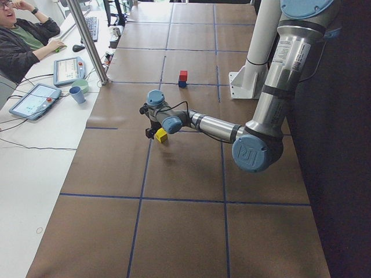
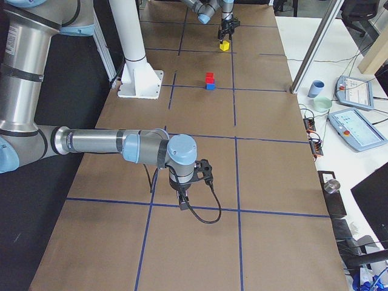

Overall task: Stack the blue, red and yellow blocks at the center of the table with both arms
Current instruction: 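Carry the yellow cube onto the red cube and release it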

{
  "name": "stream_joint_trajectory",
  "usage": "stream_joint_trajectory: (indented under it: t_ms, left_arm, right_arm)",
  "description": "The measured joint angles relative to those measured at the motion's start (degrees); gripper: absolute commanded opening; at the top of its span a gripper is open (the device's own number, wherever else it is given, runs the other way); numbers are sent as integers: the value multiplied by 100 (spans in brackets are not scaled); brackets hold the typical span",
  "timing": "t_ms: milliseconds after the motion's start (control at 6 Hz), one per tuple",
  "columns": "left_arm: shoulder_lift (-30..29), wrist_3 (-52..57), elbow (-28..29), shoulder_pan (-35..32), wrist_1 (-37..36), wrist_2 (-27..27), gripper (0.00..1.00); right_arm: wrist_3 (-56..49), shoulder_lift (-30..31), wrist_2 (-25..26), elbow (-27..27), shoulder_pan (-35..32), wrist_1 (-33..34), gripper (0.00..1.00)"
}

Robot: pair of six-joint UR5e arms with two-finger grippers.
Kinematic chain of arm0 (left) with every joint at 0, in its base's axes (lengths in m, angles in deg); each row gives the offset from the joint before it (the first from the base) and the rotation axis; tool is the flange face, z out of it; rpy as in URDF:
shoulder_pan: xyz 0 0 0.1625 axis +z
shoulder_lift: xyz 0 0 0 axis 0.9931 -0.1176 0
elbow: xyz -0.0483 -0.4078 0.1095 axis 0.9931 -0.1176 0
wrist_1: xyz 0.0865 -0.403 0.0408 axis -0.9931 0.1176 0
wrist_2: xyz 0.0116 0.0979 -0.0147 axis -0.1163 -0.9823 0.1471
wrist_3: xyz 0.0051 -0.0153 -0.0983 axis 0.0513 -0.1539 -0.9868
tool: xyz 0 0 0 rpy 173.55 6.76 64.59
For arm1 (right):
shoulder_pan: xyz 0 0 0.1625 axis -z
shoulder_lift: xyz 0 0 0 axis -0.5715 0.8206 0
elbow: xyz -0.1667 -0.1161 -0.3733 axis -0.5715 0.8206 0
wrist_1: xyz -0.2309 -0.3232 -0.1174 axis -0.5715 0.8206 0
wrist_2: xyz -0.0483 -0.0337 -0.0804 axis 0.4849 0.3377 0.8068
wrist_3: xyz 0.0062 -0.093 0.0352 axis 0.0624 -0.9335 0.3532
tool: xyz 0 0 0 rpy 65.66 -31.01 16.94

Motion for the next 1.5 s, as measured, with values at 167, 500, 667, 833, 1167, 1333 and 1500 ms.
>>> stream_joint_trajectory:
  t_ms: [167,500,667,833,1167,1333,1500]
  left_arm:
    - [-13,-7,93,90,4,-4,56]
    - [-107,-72,144,169,-31,-1,6]
    - [-153,-165,127,174,-66,10,5]
    - [-229,-561,74,171,-83,19,5]
    - [-525,-2407,-466,167,-709,-5,5]
    - [-733,-3517,-987,229,-1401,-48,5]
    - [-1000,-4419,-1446,445,-2069,-202,5]
  right_arm:
    - [2,4,0,4,0,0,100]
    - [-3,6,2,7,0,0,100]
    - [-2,6,4,7,0,0,100]
    - [2,5,2,7,0,2,100]
    - [4,4,0,8,0,4,100]
    - [4,6,0,7,0,7,100]
    - [4,6,0,7,0,6,100]
